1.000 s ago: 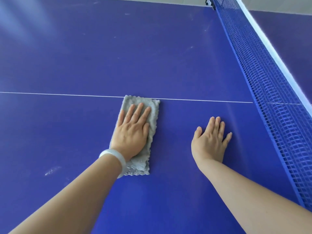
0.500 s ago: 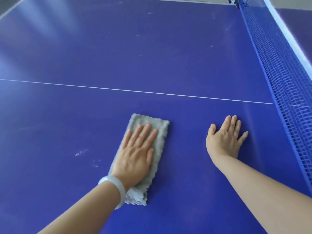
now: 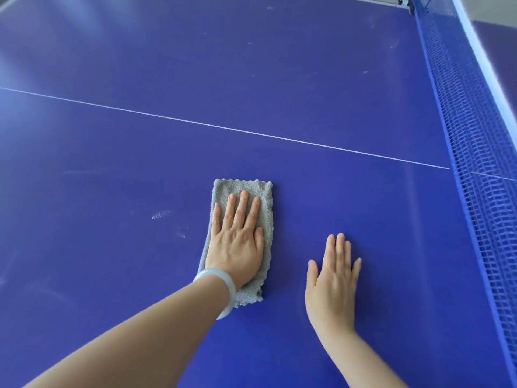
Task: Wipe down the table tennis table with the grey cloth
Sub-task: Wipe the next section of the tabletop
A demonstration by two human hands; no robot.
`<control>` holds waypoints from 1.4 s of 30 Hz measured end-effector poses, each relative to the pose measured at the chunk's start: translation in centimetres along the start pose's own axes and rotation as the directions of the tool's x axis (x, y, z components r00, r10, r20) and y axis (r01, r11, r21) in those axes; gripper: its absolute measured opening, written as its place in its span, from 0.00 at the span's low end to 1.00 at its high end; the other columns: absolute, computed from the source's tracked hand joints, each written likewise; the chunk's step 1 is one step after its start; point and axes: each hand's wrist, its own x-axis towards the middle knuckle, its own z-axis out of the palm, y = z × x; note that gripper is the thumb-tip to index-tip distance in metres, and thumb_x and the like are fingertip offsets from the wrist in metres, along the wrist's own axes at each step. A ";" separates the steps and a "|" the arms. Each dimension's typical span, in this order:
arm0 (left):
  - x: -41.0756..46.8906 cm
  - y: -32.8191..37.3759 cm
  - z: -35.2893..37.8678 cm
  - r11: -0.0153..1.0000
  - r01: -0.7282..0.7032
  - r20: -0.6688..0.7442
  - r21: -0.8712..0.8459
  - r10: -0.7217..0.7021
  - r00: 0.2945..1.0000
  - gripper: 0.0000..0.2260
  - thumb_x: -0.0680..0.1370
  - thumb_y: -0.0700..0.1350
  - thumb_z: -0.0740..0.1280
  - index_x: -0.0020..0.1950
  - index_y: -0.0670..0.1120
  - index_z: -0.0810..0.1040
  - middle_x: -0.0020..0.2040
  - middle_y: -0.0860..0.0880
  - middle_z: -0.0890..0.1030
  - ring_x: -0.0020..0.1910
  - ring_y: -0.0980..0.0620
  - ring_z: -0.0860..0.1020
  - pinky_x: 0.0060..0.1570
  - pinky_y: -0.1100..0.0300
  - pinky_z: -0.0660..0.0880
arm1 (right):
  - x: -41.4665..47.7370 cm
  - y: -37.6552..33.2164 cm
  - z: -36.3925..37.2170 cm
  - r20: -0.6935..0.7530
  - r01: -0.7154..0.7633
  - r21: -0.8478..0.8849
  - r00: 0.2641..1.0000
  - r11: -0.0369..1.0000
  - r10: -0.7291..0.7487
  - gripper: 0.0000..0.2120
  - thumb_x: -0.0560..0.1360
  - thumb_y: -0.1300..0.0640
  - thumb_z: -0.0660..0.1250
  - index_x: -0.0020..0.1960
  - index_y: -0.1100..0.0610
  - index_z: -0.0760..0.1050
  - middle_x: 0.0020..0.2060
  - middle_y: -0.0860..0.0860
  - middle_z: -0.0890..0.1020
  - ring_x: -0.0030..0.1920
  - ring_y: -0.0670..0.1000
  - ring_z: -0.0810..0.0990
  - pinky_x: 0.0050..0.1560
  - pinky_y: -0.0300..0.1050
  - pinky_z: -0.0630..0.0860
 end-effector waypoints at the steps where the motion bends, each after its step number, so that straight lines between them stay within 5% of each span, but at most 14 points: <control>1: 0.0 0.0 0.0 1.000 0.002 0.000 -0.006 -0.002 1.000 0.28 0.81 0.54 0.41 0.81 0.54 0.43 0.82 0.52 0.43 0.80 0.50 0.37 0.77 0.47 0.36 | -1.3 -0.3 0.3 -0.011 -0.022 -0.017 1.000 1.000 0.022 0.27 0.83 0.51 0.49 0.80 0.61 0.55 0.79 0.57 0.57 0.79 0.56 0.55 0.78 0.61 0.51; 9: -1.4 0.4 0.0 0.999 -0.029 0.003 -0.038 0.029 1.000 0.26 0.83 0.52 0.45 0.82 0.52 0.44 0.82 0.51 0.44 0.80 0.49 0.39 0.77 0.47 0.37 | -1.5 -0.8 1.0 0.034 -0.052 -0.128 0.998 0.990 0.057 0.29 0.83 0.52 0.47 0.81 0.58 0.45 0.81 0.53 0.47 0.81 0.52 0.44 0.79 0.56 0.40; 12: -7.0 1.6 0.7 0.979 -0.201 0.006 -0.014 0.201 0.980 0.26 0.83 0.51 0.46 0.82 0.51 0.47 0.82 0.50 0.47 0.80 0.48 0.41 0.77 0.46 0.39 | -1.5 -0.5 1.1 0.026 -0.049 -0.111 0.998 0.993 0.052 0.29 0.83 0.52 0.48 0.81 0.58 0.45 0.81 0.53 0.47 0.81 0.52 0.44 0.79 0.56 0.40; 16: -10.3 -2.9 -0.3 0.871 -0.490 0.106 0.028 0.485 0.868 0.25 0.84 0.53 0.46 0.82 0.55 0.47 0.82 0.53 0.48 0.80 0.51 0.43 0.78 0.49 0.41 | -1.5 -0.6 1.2 0.014 -0.045 -0.088 0.999 0.995 0.046 0.29 0.83 0.53 0.49 0.81 0.58 0.47 0.81 0.53 0.49 0.81 0.52 0.46 0.79 0.56 0.40; 18: -8.6 -5.8 -1.3 0.903 -0.416 0.095 0.104 0.407 0.908 0.25 0.84 0.53 0.45 0.82 0.56 0.47 0.82 0.53 0.48 0.80 0.51 0.44 0.78 0.49 0.42 | -1.4 -0.6 1.2 0.005 -0.042 -0.092 0.999 0.995 0.043 0.28 0.83 0.53 0.48 0.81 0.59 0.48 0.81 0.53 0.49 0.81 0.53 0.46 0.79 0.56 0.40; 20: -7.4 -7.1 -1.8 0.988 -0.131 0.022 0.081 0.129 0.991 0.25 0.84 0.52 0.46 0.82 0.55 0.47 0.82 0.53 0.48 0.80 0.51 0.43 0.78 0.49 0.40 | -1.4 -0.5 1.3 0.000 -0.042 -0.094 0.999 0.995 0.042 0.29 0.83 0.52 0.48 0.81 0.59 0.47 0.81 0.54 0.49 0.81 0.53 0.46 0.79 0.56 0.40; 23: -9.1 -3.1 -0.6 0.992 0.129 -0.044 -0.014 -0.129 0.991 0.27 0.83 0.50 0.47 0.82 0.51 0.47 0.82 0.50 0.47 0.80 0.48 0.42 0.78 0.48 0.38 | -1.4 -0.6 1.4 -0.002 -0.044 -0.091 0.999 0.995 0.044 0.28 0.83 0.53 0.48 0.81 0.59 0.47 0.81 0.54 0.49 0.81 0.53 0.46 0.79 0.56 0.40; 27: -17.4 3.6 1.9 0.987 -0.159 -0.037 -0.033 0.158 0.987 0.27 0.82 0.50 0.50 0.81 0.47 0.53 0.82 0.46 0.52 0.81 0.45 0.47 0.77 0.44 0.45 | -1.3 -0.5 1.4 -0.007 -0.037 -0.071 0.999 0.997 0.037 0.28 0.83 0.53 0.50 0.81 0.59 0.48 0.81 0.54 0.50 0.80 0.53 0.46 0.79 0.56 0.40; 31: -18.4 -0.9 0.6 0.933 -0.359 0.030 0.021 0.359 0.933 0.26 0.84 0.51 0.48 0.82 0.52 0.49 0.82 0.51 0.49 0.81 0.51 0.44 0.78 0.48 0.44 | -1.3 -0.4 1.4 -0.011 -0.029 -0.060 1.000 0.998 0.028 0.28 0.83 0.54 0.50 0.81 0.59 0.48 0.81 0.54 0.49 0.80 0.53 0.46 0.79 0.57 0.40; 35: -13.8 -8.4 -1.8 0.997 0.011 -0.017 0.074 -0.010 1.000 0.26 0.83 0.51 0.46 0.82 0.53 0.48 0.82 0.51 0.48 0.80 0.50 0.44 0.78 0.50 0.40 | -1.4 -0.5 1.5 -0.018 -0.022 -0.056 1.000 0.998 0.021 0.28 0.83 0.54 0.49 0.81 0.59 0.48 0.81 0.54 0.49 0.81 0.53 0.47 0.79 0.58 0.41; 38: -14.1 -5.6 -1.2 0.973 0.232 -0.059 0.000 -0.231 0.971 0.27 0.82 0.50 0.46 0.82 0.50 0.47 0.82 0.49 0.46 0.80 0.49 0.42 0.78 0.49 0.39 | -1.3 -0.5 1.5 -0.013 -0.024 -0.051 1.000 0.998 0.024 0.28 0.83 0.54 0.49 0.81 0.59 0.47 0.81 0.54 0.49 0.81 0.53 0.46 0.79 0.58 0.40; 42: -22.1 2.7 1.5 0.998 -0.024 -0.023 -0.054 0.023 0.999 0.28 0.82 0.50 0.50 0.82 0.48 0.52 0.82 0.47 0.50 0.81 0.46 0.45 0.78 0.45 0.44 | -1.2 -0.5 1.3 -0.006 -0.018 -0.033 1.000 0.999 0.017 0.28 0.83 0.54 0.49 0.81 0.59 0.47 0.81 0.54 0.49 0.81 0.53 0.45 0.79 0.58 0.40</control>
